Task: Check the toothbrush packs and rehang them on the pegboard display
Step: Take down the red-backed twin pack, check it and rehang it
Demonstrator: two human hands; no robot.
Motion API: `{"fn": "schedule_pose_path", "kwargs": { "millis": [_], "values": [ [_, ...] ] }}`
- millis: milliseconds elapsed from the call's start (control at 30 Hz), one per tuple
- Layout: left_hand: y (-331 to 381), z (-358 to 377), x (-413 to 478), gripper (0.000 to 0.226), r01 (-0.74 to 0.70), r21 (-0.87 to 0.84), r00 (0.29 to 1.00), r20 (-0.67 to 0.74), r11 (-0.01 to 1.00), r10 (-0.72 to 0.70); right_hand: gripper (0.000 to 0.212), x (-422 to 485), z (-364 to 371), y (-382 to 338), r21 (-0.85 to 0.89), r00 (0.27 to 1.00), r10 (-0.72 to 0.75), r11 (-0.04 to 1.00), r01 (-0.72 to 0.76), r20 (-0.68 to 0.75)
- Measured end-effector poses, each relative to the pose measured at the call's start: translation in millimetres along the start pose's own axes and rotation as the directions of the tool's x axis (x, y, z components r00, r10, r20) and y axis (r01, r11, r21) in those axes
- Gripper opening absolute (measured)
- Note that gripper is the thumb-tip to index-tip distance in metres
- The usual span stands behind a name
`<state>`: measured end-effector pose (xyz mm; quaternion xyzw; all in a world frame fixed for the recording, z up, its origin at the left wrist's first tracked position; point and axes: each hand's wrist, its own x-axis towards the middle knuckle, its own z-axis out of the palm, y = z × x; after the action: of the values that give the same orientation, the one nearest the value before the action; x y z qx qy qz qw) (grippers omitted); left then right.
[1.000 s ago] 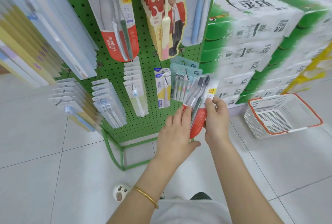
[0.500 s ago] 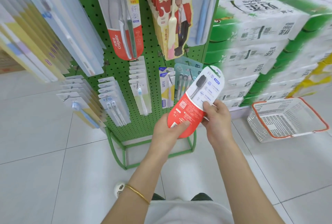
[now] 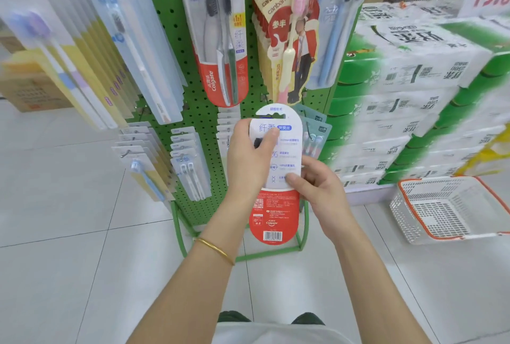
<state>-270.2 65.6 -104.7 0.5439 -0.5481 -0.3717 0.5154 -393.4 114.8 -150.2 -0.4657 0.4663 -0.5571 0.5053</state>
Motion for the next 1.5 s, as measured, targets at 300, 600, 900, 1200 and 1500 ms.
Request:
{"fn": "schedule_pose_path", "kwargs": {
  "millis": [300,600,900,1200,1500],
  "values": [
    [19.4,-14.9,10.0,0.084,0.062,-0.132,0.997,0.063,0.989,-0.054,0.048,14.2,34.2,-12.8,-0.398,0.949,-0.314,0.867,0.300,0.031],
    [53.4,-53.5,26.8,0.043,-0.068,-0.260,0.973,0.197,0.963,0.122,0.038,34.0,59.6,-25.6,-0.125,0.982,-0.176,0.975,0.183,0.066],
    [72.7,-71.3,52.1,0.020,-0.189,-0.321,0.938,0.219,0.928,0.267,0.016,69.4,72.9,-64.6,0.076,0.969,-0.248,0.966,0.246,0.017],
    [78.5,-75.8,70.1,0.013,-0.356,-0.280,0.926,0.018,0.891,0.376,0.026,92.9,93.9,-92.5,-0.091,0.867,-0.453,0.891,0.444,-0.209],
    [70.8,-73.4,79.3,0.017,-0.306,-0.205,0.951,-0.014,0.930,0.310,0.024,103.9,98.6,-82.1,-0.145,0.846,-0.479,0.878,0.457,-0.234]
  ]
}}
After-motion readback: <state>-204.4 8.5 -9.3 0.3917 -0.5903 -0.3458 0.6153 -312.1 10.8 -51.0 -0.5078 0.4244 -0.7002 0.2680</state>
